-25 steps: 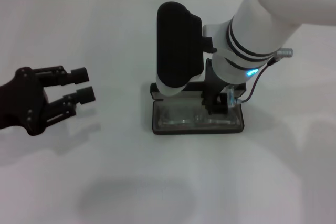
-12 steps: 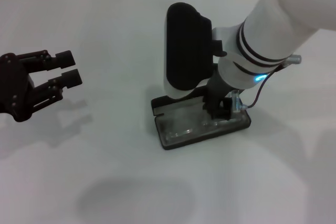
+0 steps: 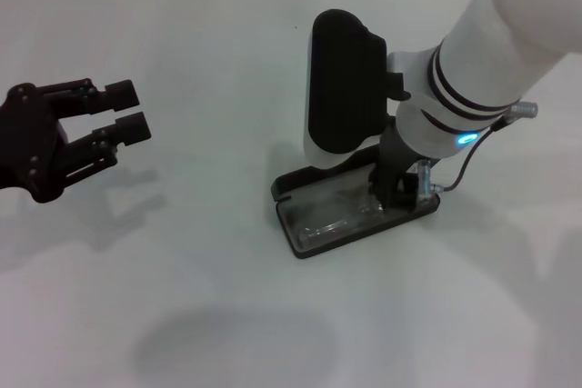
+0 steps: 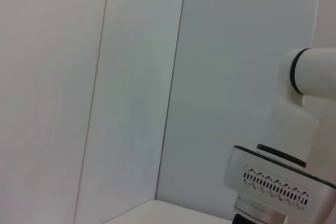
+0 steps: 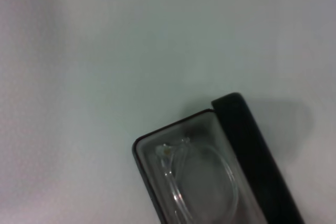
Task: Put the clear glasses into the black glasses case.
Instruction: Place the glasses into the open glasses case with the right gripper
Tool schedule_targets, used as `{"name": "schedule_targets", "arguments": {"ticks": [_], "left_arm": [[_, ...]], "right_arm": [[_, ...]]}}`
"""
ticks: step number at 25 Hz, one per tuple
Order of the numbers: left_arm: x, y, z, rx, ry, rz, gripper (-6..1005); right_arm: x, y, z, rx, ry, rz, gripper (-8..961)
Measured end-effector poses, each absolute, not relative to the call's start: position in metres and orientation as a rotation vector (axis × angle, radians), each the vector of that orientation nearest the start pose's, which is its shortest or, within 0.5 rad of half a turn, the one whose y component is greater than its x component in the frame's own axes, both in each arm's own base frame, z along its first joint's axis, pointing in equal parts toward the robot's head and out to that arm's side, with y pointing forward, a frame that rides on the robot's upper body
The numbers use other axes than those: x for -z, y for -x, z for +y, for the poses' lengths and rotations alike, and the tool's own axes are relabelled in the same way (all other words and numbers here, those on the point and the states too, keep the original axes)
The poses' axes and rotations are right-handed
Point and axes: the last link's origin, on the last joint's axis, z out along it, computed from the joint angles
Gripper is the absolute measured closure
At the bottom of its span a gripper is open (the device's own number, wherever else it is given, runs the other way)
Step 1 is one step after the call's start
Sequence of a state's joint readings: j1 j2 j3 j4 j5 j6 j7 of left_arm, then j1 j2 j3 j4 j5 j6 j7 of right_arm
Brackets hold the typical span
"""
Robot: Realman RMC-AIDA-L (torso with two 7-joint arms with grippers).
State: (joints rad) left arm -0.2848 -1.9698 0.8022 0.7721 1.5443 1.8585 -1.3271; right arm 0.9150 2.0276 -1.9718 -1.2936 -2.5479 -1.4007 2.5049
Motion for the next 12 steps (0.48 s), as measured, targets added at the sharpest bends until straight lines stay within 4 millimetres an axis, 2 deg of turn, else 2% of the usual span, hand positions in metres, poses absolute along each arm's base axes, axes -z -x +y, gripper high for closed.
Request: {"name": "schedule_targets", "arguments": {"ticks": [12], "left_arm": [[-0.0778, 0.2765, 0.2688, 1.103, 2.593, -0.411, 631]], "right_arm": [[0.0859, -0.0815, 0.3416, 0.851, 2.790, -0.115, 874]]}}
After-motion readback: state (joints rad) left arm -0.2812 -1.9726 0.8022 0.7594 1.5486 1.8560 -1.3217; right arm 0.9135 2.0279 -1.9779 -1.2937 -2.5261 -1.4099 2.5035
